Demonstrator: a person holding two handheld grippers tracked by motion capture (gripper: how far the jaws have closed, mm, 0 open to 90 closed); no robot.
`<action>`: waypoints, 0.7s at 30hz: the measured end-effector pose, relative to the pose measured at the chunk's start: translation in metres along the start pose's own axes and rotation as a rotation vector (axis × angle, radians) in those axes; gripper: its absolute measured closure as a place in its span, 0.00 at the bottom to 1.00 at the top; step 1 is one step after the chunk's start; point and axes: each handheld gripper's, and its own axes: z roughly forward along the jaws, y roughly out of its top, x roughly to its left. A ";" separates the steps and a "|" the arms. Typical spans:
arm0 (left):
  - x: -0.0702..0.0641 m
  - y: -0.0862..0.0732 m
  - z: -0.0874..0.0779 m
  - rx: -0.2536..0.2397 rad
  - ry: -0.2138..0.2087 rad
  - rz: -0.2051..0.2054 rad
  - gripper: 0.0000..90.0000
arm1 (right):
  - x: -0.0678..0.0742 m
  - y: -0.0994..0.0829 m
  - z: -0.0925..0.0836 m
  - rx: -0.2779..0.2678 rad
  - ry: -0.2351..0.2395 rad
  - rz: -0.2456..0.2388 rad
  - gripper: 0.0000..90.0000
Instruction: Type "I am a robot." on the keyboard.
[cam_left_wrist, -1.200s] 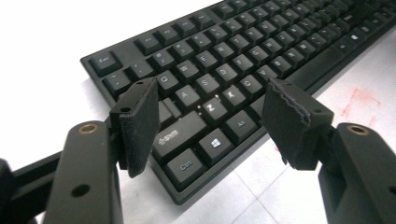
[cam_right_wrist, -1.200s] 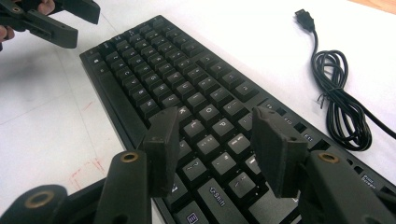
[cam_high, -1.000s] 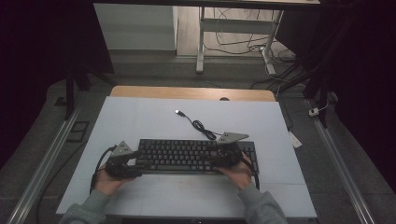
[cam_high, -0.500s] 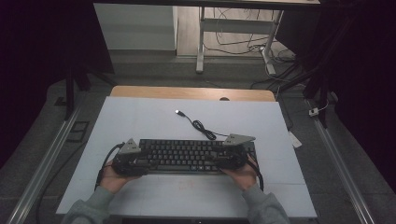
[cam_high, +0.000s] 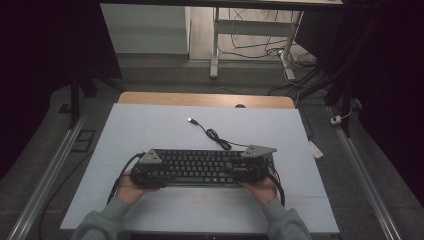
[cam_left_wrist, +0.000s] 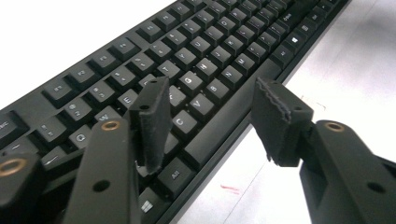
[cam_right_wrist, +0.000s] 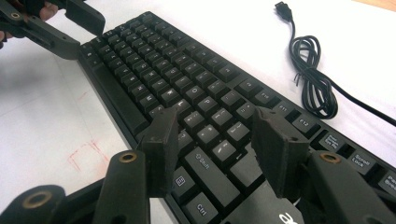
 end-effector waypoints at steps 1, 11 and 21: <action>-0.001 0.000 0.001 0.002 -0.003 0.001 0.55 | 0.000 -0.001 -0.001 0.000 0.001 0.000 0.57; -0.007 0.001 0.012 0.022 -0.001 0.026 0.79 | -0.003 -0.008 -0.007 0.001 -0.011 0.017 0.57; -0.010 0.001 0.021 0.048 -0.013 0.048 0.99 | -0.005 -0.012 -0.010 0.009 -0.023 0.023 0.57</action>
